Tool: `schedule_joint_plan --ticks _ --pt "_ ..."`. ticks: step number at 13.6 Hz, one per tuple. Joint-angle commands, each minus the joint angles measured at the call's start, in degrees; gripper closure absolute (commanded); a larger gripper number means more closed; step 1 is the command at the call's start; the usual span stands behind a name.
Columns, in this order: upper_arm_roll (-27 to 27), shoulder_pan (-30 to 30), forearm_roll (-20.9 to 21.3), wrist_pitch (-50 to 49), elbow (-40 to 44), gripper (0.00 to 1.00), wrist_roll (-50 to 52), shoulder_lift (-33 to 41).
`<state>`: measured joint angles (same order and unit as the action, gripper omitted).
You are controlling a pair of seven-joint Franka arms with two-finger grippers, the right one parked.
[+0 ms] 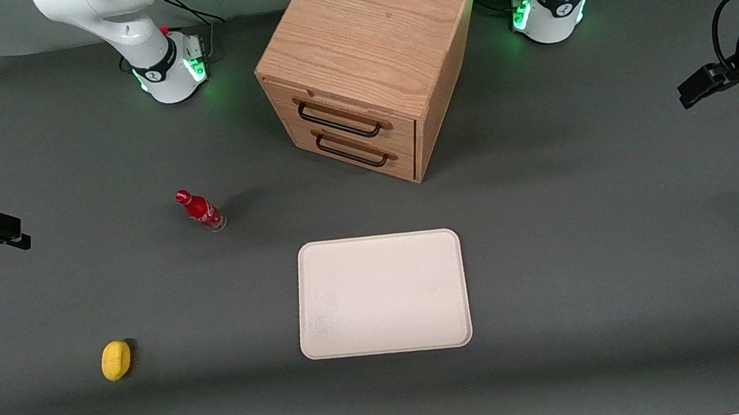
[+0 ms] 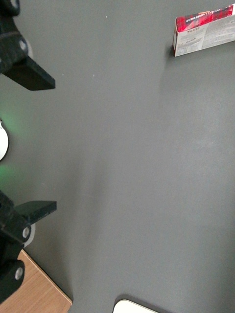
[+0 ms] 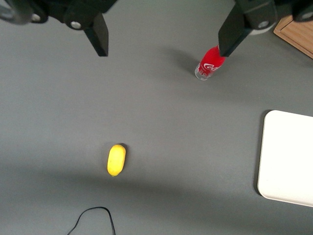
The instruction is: Place red cookie box on tray
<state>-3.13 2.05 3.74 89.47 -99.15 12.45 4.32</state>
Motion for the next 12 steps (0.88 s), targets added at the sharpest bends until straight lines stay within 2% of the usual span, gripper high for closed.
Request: schedule_joint_plan --ticks 1,6,12 --pt "-0.65 0.68 -1.10 -2.10 2.03 0.00 -1.28 -0.98" --pt "-0.65 1.38 -1.19 -2.02 2.81 0.00 -0.67 -1.68" --pt "-0.47 4.71 -0.49 -3.60 8.88 0.00 -1.28 -6.07"
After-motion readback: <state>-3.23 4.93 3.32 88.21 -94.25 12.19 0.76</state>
